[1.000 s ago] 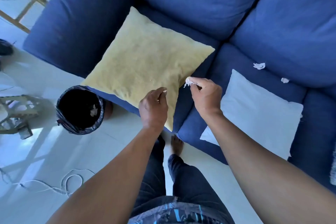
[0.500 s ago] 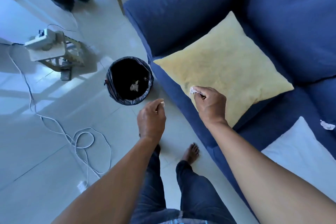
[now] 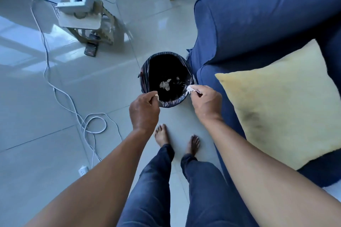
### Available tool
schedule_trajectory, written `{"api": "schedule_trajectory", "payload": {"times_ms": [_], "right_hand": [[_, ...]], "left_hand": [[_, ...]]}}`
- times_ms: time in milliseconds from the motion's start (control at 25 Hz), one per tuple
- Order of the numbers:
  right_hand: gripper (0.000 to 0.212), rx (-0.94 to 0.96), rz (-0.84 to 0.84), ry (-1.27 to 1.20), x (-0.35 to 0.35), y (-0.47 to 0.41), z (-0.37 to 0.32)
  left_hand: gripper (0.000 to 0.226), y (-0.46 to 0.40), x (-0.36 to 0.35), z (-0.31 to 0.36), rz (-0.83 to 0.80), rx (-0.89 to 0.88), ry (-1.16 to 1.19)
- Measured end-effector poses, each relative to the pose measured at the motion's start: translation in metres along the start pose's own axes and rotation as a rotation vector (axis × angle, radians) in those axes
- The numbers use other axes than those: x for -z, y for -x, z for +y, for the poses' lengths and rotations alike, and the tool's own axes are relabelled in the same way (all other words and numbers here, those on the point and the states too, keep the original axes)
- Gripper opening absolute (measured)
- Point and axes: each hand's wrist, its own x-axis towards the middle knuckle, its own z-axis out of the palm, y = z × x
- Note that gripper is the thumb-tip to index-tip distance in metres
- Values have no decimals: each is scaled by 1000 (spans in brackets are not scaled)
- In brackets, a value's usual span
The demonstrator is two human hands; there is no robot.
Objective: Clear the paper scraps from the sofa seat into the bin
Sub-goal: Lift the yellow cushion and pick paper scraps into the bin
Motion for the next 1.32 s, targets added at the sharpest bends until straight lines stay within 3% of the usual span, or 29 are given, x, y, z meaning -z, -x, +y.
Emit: {"api": "schedule_trajectory", "payload": {"times_ms": [280,520,720,920,1080,1320], "right_hand": [[23,-22,-77,53,-116,-79,33],[33,-120,-328,207,-187,-122,90],[37,-59,-253,98,-169,-115,98],[35,-17,-211,33,-139,-100,89],[36,34,-161,26,-99,-88,62],[42,156,-99,125,-22,-57,28]], "left_hand": [[22,-65,-77,-60,-13,137,58],[23,-111,-146,-89,-32,175,90],[24,-135,-170,-89,-122,227,11],[39,-129,-155,-71,-224,330,-54],[33,-94,-120,-38,-201,185,-45],[46,-50,-64,28,-202,-96,-103]]}}
